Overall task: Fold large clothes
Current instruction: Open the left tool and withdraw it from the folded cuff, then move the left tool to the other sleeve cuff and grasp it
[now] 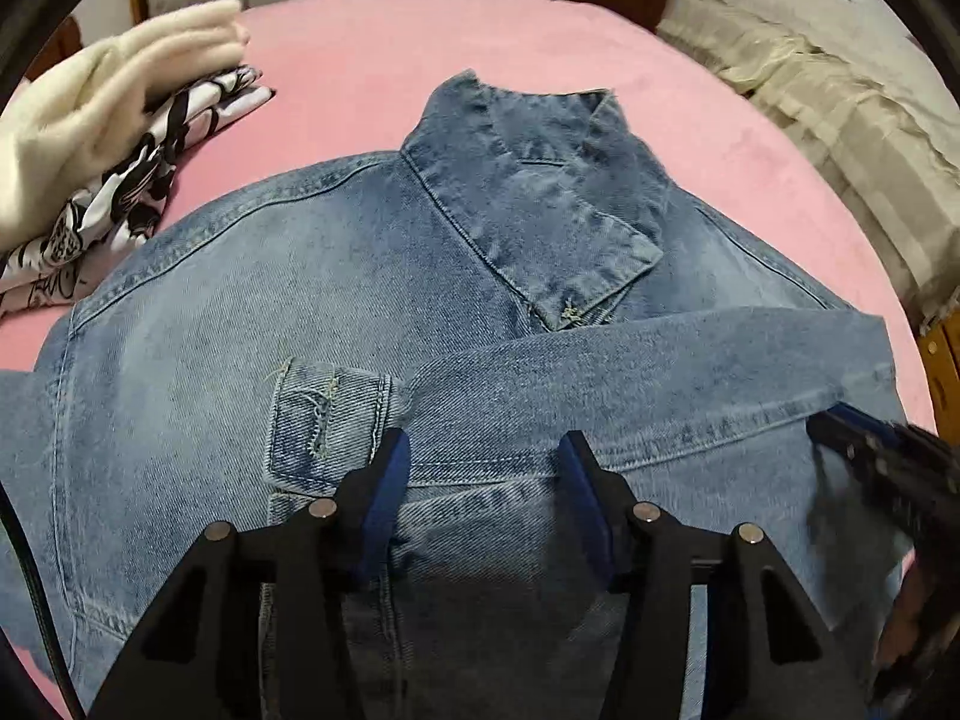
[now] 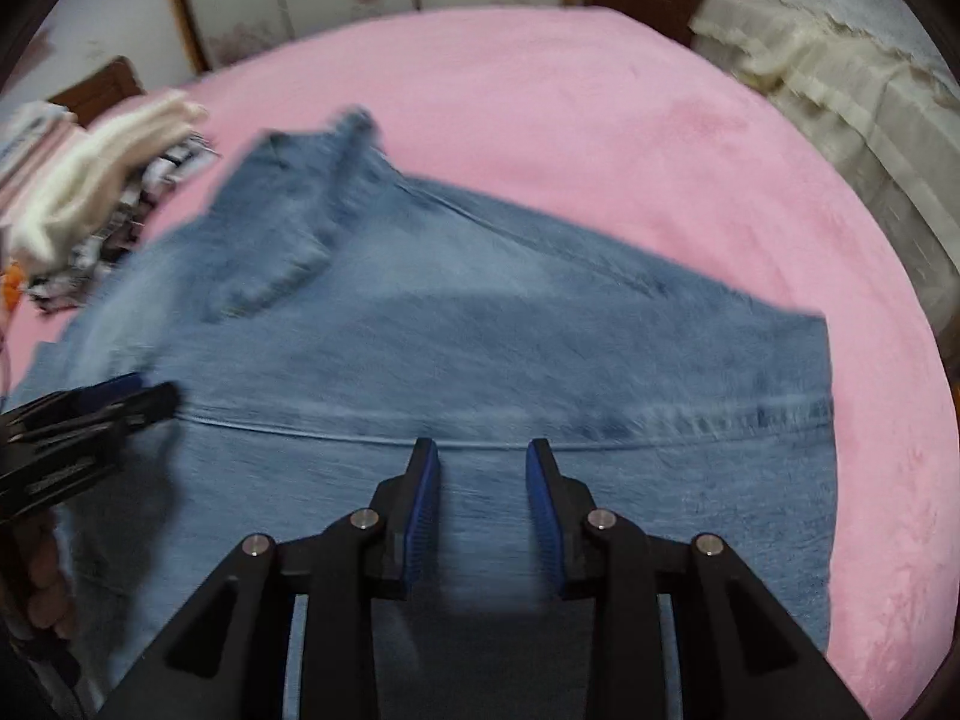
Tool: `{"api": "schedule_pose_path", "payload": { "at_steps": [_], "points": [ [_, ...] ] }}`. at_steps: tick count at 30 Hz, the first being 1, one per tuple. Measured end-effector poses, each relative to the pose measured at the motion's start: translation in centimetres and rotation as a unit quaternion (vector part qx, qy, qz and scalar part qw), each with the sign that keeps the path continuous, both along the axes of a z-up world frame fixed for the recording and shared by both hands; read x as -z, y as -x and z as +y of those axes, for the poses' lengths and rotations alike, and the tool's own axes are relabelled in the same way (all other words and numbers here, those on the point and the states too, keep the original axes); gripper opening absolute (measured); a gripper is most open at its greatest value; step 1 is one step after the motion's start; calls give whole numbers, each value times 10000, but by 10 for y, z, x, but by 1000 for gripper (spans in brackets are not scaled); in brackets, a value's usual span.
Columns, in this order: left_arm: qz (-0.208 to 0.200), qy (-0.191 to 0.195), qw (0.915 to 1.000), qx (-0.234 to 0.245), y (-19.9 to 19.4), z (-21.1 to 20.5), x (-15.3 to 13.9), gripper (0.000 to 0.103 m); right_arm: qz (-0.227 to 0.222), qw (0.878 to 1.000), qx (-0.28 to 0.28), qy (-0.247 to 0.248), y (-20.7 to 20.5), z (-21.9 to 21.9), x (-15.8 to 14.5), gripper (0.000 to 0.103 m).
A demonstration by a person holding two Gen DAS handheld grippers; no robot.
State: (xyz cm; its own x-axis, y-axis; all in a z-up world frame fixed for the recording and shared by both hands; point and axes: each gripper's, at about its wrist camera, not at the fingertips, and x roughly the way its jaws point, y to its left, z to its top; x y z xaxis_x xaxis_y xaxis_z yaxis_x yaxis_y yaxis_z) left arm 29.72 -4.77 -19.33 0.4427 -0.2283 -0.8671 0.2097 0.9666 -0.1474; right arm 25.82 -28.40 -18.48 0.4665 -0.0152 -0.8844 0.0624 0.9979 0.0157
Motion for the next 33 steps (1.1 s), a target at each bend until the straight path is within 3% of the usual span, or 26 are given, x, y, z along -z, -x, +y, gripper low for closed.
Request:
{"api": "schedule_pose_path", "payload": {
  "at_steps": [2, 7, 12, 15, 22, 26, 33],
  "points": [
    [10, 9, 10000, 83, 2, 2, -1, 51, -39, 9997, 149, -163, 2, -22, 4, 16],
    [27, 181, 9998, 53, 7, 11, -4, 51, -94, 9963, 834, -172, 18, -91, -1, 16],
    [70, 125, 9999, -68, 16, 12, -16, 53, -34, 9936, 1084, -319, 35, -111, -4, 17],
    [66, 101, 9998, -146, 26, 15, -30, 57, -50, 9938, 1066, -316, 46, -104, -12, 17],
    [-263, 116, 9988, -385, 61, 40, -77, 63, -219, 9888, 1188, -879, 73, -76, -45, 19],
    [-491, -177, 9973, -513, 93, 60, -104, 63, -281, 9901, 1054, -888, 90, -50, -67, 20],
    [-651, -355, 9954, -608, 150, 106, -138, 63, -381, 9931, 585, -940, 117, 7, -99, 42]
  ]
}}
